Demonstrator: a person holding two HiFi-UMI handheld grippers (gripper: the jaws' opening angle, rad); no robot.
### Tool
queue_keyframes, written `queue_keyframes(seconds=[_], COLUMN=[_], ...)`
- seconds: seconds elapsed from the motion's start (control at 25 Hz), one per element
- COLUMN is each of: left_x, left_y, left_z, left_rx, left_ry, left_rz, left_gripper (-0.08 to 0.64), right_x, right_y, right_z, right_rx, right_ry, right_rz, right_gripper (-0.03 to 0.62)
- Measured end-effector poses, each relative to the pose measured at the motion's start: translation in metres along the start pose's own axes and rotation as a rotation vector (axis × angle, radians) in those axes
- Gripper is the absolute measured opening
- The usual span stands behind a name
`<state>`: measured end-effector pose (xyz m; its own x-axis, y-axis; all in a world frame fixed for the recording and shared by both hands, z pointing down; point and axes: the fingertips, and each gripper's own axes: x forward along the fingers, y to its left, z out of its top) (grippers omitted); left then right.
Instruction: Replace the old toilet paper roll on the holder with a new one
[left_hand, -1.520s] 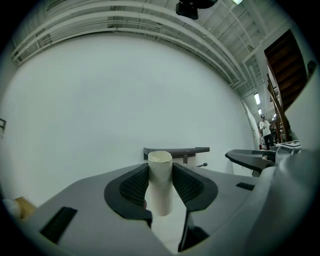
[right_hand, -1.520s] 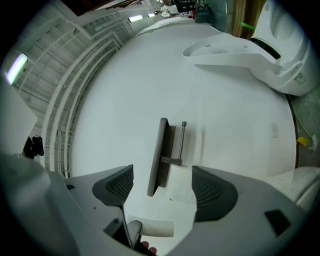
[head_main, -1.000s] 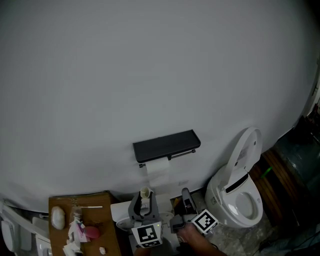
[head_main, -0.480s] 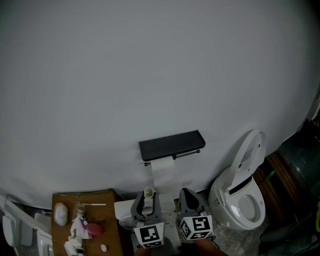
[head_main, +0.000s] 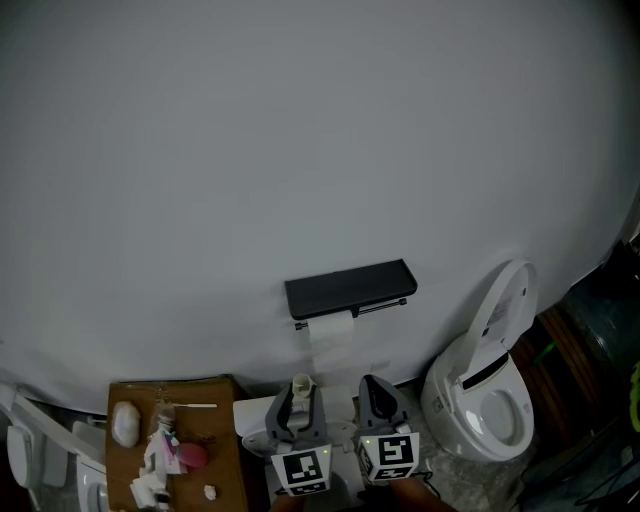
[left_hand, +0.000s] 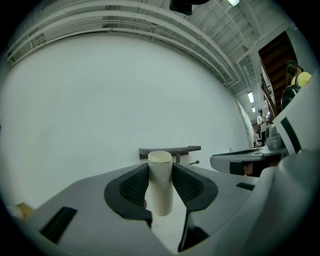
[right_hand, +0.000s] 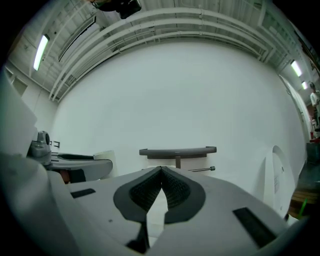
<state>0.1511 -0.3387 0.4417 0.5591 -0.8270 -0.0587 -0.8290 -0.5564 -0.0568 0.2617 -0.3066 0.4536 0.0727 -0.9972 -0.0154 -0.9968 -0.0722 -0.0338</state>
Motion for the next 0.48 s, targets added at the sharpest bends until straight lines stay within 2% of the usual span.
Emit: queue_keyframes(seconds=[0.24, 0.48], left_x=[-0.001, 0.002], left_y=[0.003, 0.001], left_z=[-0.009, 0.004], left_rx=[0.015, -0.032], left_ry=[0.029, -0.023], left_rz=[0.004, 0.004], left_gripper=[0.163, 0.163], right_x=[0.002, 0.004], right_y=[0.007, 0.01], right_z=[0.005, 0.005], right_rx=[-0.01, -0.026], right_ry=[-0.008, -0.003], right_rz=[0.011, 0.016], right_gripper=[0.016, 0.017])
